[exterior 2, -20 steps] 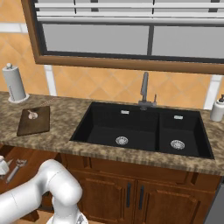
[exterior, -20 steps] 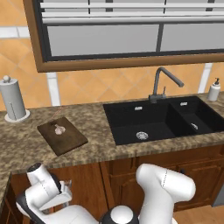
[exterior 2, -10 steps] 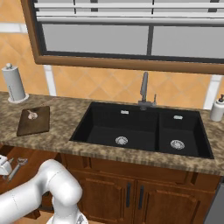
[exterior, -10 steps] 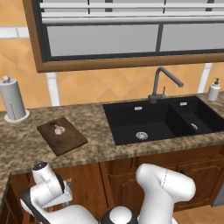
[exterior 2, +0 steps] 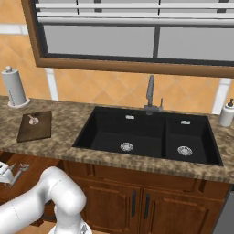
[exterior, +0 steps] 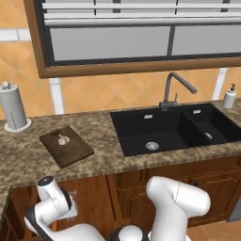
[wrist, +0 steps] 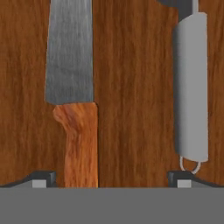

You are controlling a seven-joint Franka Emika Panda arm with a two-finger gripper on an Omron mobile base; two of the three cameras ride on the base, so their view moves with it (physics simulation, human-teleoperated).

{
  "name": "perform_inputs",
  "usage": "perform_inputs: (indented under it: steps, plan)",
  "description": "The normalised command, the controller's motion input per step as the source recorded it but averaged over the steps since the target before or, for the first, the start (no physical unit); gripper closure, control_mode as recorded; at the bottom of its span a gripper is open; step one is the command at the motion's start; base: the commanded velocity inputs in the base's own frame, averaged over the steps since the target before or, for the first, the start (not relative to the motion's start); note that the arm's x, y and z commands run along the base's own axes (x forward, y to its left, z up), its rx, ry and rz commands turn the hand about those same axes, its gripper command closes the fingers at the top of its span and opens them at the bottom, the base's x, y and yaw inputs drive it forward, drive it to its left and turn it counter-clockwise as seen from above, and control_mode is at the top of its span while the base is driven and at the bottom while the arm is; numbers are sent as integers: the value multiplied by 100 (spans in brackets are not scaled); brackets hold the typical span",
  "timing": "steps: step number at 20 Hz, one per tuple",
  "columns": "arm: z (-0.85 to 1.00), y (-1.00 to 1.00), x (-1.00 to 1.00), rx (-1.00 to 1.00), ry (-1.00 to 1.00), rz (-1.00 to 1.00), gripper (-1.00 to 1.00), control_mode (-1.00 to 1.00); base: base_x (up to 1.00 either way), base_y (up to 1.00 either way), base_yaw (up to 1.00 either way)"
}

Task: Place the appropriate cutting tool for cutting the garlic skin on the cutting board.

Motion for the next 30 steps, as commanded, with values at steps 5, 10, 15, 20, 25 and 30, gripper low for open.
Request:
perform_inputs:
  steps: [5,10,15,20,25,30]
  plan:
    - [-53,39,-25,0,-1,-3,-100,-100,0,0,0]
    - [-70,16,-67,-1,0,-3,-100,-100,0,0,0]
    - [-31,5,-19,-3,-2,-8,-100,-100,0,0,0]
    - [-54,12,-17,-7,-1,-12,-100,-100,0,0,0]
    - [-78,21,-66,-7,-1,-11,100,-100,0,0,0]
    - [-37,0,-70,-1,-1,-12,100,-100,0,0,0]
